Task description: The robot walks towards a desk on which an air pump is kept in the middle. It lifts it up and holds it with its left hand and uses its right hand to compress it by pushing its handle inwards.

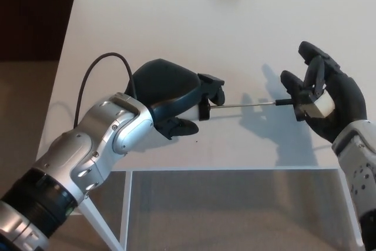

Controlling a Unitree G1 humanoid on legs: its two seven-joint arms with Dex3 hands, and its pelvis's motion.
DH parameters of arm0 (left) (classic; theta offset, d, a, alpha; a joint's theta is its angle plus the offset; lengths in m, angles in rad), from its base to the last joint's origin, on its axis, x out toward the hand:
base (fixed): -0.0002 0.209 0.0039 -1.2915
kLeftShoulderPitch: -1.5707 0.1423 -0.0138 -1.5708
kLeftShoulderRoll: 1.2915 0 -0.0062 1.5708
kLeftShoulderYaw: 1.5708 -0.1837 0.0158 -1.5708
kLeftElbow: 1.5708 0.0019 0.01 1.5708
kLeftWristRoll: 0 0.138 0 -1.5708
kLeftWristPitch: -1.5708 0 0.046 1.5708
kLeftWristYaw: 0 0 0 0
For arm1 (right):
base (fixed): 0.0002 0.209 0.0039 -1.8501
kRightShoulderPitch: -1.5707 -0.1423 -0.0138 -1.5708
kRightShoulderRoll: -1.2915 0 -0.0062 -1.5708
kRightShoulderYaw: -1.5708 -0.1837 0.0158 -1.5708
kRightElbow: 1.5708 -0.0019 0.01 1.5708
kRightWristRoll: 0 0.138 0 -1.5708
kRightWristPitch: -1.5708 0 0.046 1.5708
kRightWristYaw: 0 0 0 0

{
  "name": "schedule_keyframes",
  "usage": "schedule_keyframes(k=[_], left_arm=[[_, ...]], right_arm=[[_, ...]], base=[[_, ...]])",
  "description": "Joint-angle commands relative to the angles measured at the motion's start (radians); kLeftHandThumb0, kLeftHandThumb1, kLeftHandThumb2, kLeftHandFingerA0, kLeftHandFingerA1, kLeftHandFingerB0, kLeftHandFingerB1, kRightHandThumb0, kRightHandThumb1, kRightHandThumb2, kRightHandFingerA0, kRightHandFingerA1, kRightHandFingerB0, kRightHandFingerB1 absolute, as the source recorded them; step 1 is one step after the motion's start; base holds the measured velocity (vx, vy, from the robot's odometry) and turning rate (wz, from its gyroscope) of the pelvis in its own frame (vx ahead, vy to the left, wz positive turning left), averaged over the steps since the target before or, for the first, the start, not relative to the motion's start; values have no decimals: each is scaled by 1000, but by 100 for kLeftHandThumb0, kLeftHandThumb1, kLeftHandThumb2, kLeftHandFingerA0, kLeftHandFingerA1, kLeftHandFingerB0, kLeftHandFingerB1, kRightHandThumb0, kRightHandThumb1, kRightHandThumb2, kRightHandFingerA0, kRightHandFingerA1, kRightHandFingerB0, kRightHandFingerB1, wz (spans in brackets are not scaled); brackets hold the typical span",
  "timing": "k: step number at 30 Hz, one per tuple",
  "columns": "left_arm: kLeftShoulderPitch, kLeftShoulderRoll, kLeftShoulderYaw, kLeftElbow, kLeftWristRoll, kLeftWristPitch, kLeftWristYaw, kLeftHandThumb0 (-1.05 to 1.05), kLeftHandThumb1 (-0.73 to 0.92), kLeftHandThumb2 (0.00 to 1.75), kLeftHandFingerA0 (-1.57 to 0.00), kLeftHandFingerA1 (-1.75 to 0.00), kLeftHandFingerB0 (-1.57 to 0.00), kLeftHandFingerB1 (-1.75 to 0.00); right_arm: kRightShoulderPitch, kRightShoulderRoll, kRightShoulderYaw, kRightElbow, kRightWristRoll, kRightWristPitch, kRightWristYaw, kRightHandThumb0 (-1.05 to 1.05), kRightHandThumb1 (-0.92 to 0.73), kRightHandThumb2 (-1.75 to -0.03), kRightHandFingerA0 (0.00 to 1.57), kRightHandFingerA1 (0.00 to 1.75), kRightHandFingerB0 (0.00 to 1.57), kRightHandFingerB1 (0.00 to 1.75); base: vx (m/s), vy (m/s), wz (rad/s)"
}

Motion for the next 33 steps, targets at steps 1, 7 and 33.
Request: schedule_keyframes(k=[1, 7, 33], left_arm=[[6, -1, 18, -9, 1, -22, -20, -33, 82, 69, -81, -146, -70, -69], [11, -16, 23, -24, -11, -5, -47, -33, 81, 68, -76, -154, -70, -66], [-35, -140, 17, 36, 28, 41, -44, -23, 86, 67, -78, -146, -68, -76]], right_arm=[[9, -3, -7, 29, 2, -1, 8, -86, -79, -111, 7, 25, 7, 20], [14, 1, -12, 41, 2, -8, 6, -86, -78, -111, 6, 27, 8, 21], [23, 81, -108, -47, 155, 80, 14, -78, -69, -107, 3, 39, 7, 35]], base=[[0, 0, 0], [0, 0, 0], [0, 0, 0]])
